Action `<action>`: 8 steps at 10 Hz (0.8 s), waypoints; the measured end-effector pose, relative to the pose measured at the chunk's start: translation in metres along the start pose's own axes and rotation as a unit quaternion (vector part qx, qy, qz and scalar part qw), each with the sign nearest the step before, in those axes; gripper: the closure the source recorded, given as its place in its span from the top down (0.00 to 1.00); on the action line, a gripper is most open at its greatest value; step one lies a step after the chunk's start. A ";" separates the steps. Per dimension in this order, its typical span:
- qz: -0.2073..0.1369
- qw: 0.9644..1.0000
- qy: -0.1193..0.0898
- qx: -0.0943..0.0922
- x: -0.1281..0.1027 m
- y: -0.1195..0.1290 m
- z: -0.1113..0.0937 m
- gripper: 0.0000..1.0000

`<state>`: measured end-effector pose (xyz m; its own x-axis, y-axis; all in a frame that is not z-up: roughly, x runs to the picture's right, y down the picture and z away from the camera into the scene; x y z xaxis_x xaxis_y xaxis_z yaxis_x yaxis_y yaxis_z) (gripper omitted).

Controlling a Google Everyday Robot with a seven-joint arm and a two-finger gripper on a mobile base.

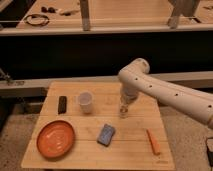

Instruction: Knock the bottle over

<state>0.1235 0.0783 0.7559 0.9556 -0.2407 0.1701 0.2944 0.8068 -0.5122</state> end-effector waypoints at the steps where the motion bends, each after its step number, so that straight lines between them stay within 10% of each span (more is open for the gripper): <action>1: -0.001 1.000 -0.002 0.000 0.000 0.000 0.000 0.05; 8: -0.006 1.000 -0.013 -0.003 -0.004 0.001 0.000 0.05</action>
<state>0.1202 0.0805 0.7547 0.9516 -0.2354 0.1977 0.3052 0.8004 -0.5160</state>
